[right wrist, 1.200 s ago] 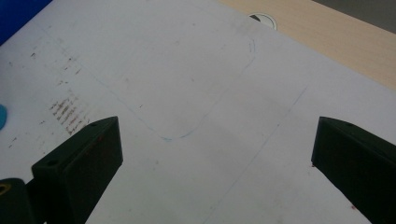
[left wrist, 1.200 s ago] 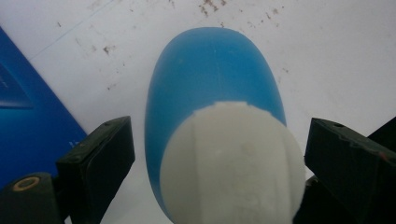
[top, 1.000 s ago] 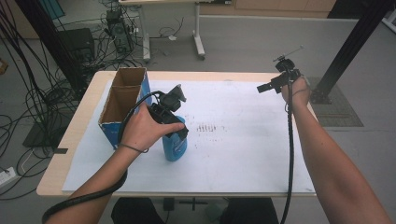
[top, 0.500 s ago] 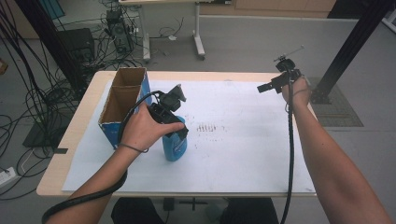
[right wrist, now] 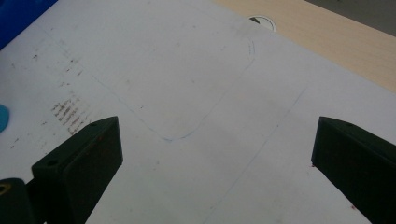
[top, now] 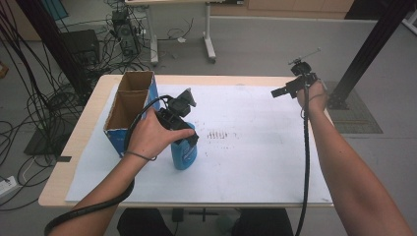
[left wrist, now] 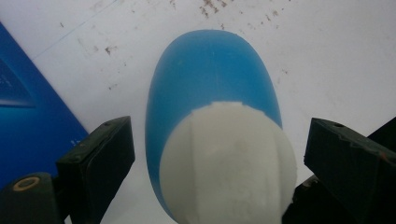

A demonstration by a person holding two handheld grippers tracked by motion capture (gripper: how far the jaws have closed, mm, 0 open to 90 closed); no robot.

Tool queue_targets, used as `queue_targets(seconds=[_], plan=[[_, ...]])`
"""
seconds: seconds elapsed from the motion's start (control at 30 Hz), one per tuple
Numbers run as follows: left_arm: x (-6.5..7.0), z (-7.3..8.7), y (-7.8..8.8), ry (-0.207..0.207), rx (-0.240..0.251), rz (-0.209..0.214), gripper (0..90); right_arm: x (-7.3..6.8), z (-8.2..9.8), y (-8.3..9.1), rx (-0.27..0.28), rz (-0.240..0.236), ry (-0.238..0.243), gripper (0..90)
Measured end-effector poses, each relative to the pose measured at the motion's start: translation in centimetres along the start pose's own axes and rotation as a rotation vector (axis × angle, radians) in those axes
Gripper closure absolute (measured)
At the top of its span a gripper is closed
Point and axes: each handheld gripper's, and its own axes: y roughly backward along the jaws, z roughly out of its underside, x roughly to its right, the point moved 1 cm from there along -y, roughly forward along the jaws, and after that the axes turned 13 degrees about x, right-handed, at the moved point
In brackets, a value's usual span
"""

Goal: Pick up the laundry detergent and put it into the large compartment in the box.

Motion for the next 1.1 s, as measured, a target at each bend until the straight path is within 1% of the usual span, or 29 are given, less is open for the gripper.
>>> queue_targets(seconds=[0.23,0.27,0.3,0.37,0.43,0.47,0.57,0.77,0.83,1.0,1.1], plan=[[-0.08,0.07,-0.26,0.000,-0.008,-0.007,9.2,0.08,0.06,-0.05,-0.002,-0.002,-0.006,1.8],[-0.10,0.00,-0.28,0.005,-0.005,-0.010,10.2,0.07,0.07,-0.05,-0.004,0.000,-0.007,1.8],[-0.16,-0.06,-0.25,0.001,-0.007,-0.014,11.1,0.08,0.07,-0.07,-0.002,-0.002,-0.005,1.8],[-0.15,-0.15,-0.18,0.000,0.000,-0.015,14.6,0.08,0.09,-0.10,-0.002,-0.004,-0.006,1.8],[-0.15,-0.20,-0.14,0.002,-0.002,-0.015,15.0,0.07,0.09,-0.13,-0.003,-0.005,-0.006,1.8],[-0.14,-0.25,-0.11,0.000,-0.007,-0.015,17.3,0.06,0.07,-0.15,0.000,-0.007,-0.003,1.8],[-0.16,-0.32,-0.09,-0.004,-0.006,-0.017,19.5,0.04,0.05,-0.19,0.000,-0.007,-0.002,1.8],[-0.31,-0.30,0.08,0.001,-0.004,-0.015,27.4,0.09,0.07,-0.17,0.000,-0.008,-0.004,1.8],[-0.32,-0.26,0.08,0.004,-0.005,-0.012,27.5,0.12,0.08,-0.13,0.001,-0.006,-0.006,1.8],[-0.27,-0.22,-0.03,0.000,-0.009,-0.010,35.7,0.15,0.08,-0.11,0.001,-0.005,-0.003,1.8],[-0.25,-0.25,-0.11,-0.002,-0.012,-0.013,36.9,0.12,0.07,-0.15,-0.001,-0.005,-0.004,1.8]])
